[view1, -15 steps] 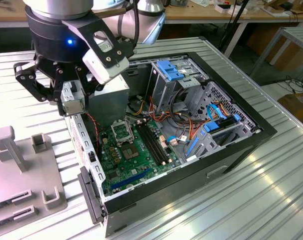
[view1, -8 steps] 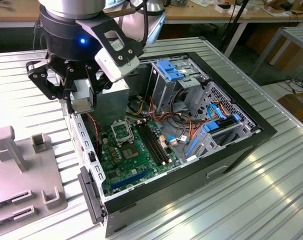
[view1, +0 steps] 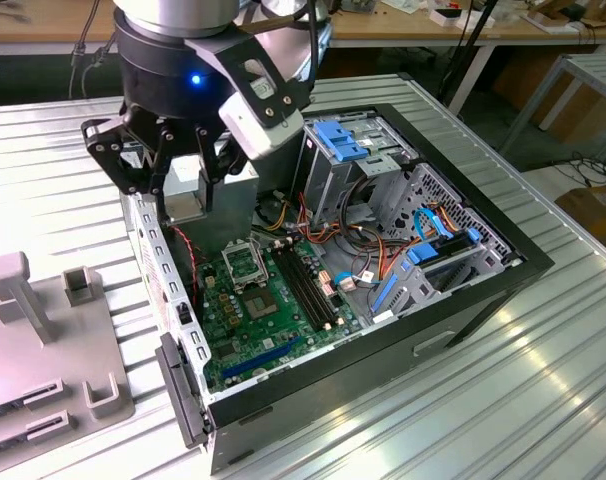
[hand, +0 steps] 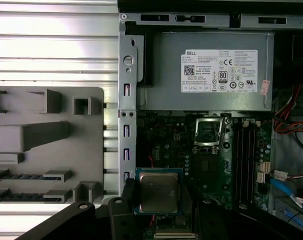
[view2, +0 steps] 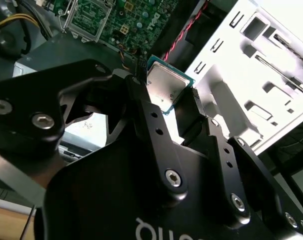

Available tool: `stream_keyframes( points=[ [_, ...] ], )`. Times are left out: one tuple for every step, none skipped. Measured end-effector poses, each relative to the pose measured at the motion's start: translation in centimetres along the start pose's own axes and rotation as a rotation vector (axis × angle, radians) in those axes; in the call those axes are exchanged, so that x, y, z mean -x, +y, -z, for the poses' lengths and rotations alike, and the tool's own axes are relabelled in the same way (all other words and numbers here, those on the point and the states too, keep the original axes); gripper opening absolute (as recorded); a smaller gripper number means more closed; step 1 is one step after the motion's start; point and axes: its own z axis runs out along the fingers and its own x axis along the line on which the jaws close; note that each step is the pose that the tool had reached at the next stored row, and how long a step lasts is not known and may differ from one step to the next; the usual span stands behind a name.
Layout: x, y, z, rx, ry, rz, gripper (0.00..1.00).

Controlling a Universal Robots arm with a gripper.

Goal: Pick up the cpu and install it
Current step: 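Pick up the cpu and move it towards the insertion slot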

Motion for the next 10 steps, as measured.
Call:
stream_keyframes(
  points=[
    [0.2,0.0,0.0,0.0,0.0,0.0,0.47],
    [0.36,0.0,0.0,0.0,0.0,0.0,0.47],
    [0.53,0.0,0.0,0.0,0.0,0.0,0.47],
    [0.68,0.0,0.0,0.0,0.0,0.0,0.47],
    [0.87,-0.01,0.0,0.0,0.0,0.0,0.47],
    [0.99,-0.01,0.0,-0.0001,0.0,0.0,0.47],
    [1.11,-0.01,0.0,0.0,0.0,0.0,0.47],
    [1.13,-0.01,0.0,0.0,0.0,0.0,0.47],
    [1.13,-0.01,0.0,0.0,0.0,0.0,0.47],
    [1.23,-0.01,0.0,0.0,0.0,0.0,0.47]
  ],
)
